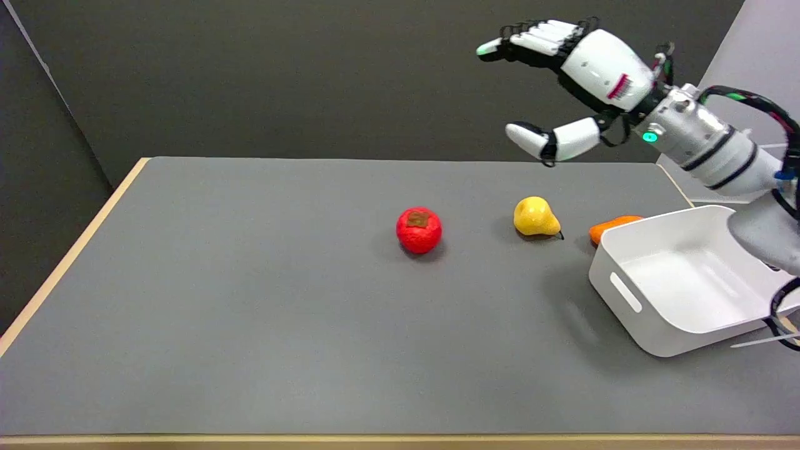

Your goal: Pick up tomato.

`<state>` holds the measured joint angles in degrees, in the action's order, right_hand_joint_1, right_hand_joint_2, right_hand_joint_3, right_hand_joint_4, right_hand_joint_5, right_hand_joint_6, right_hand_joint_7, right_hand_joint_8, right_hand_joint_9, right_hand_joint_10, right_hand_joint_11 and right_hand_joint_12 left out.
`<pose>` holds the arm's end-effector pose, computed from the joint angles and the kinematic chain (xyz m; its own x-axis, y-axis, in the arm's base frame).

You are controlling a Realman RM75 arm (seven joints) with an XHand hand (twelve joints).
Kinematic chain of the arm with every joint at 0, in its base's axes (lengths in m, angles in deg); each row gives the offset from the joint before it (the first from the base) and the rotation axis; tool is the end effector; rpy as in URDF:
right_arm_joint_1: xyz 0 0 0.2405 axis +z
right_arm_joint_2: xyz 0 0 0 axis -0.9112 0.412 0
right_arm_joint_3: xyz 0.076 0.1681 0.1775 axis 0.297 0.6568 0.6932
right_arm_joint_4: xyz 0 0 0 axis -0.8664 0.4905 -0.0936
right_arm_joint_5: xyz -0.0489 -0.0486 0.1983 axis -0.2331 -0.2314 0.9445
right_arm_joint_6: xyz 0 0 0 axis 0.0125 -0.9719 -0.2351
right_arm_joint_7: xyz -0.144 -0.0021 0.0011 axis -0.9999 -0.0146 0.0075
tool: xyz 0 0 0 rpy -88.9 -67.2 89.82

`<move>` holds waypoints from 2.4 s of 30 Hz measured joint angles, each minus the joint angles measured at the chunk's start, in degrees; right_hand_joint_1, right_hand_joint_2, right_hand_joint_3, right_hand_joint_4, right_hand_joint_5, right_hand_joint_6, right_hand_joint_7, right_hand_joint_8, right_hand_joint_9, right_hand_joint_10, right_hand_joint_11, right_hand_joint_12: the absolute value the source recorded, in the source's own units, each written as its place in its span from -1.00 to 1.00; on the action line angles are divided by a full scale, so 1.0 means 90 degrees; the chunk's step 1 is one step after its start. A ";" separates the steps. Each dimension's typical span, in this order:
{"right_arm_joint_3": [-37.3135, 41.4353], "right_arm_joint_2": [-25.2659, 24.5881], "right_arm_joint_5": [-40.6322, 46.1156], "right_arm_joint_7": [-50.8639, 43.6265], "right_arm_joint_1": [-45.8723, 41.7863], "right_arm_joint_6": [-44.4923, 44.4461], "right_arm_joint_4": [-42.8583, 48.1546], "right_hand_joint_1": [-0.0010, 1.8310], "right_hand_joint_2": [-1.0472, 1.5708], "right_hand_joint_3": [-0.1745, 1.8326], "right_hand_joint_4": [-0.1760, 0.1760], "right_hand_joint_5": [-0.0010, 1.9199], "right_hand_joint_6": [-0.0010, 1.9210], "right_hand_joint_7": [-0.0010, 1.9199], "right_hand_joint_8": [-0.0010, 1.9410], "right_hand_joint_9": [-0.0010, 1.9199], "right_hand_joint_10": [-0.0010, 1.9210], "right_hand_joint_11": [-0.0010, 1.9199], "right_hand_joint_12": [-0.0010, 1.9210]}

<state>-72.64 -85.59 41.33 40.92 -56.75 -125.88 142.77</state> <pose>-0.0740 -0.3346 0.4168 0.9209 0.3628 0.1422 0.0838 -0.5407 0.8370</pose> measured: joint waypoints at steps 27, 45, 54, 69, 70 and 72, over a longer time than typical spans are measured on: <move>0.0393 0.0129 0.0321 -0.0319 -0.0559 -0.0147 -0.0030 -0.46 0.26 0.11 0.59 -0.76 -0.49 -0.62 -0.59 -0.68 -0.19 -0.67 0.53; -0.1338 0.0099 -0.0923 -0.0810 0.0075 0.1574 0.0822 -0.81 0.15 0.08 0.35 -0.98 -0.77 -0.97 -0.77 -0.97 -0.43 -0.88 0.16; -0.2214 0.0086 -0.1310 -0.0880 0.0596 0.2002 0.0929 -0.82 0.16 0.10 0.33 -0.99 -0.79 -0.96 -0.80 -0.98 -0.44 -0.88 0.14; -0.3667 -0.0294 -0.1720 -0.0841 0.1621 0.2497 0.0303 -0.78 0.16 0.11 0.38 -0.99 -0.81 -0.95 -0.79 -0.96 -0.44 -0.89 0.12; -0.3728 -0.0334 -0.1742 -0.0830 0.1672 0.2524 0.0231 -0.78 0.16 0.11 0.38 -0.98 -0.82 -0.95 -0.79 -0.96 -0.44 -0.89 0.12; -0.3836 -0.0410 -0.1783 -0.0814 0.1754 0.2563 0.0094 -0.78 0.16 0.11 0.38 -0.98 -0.83 -0.94 -0.79 -0.96 -0.43 -0.88 0.12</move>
<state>-107.16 -89.28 25.28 33.60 -40.96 -102.81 143.61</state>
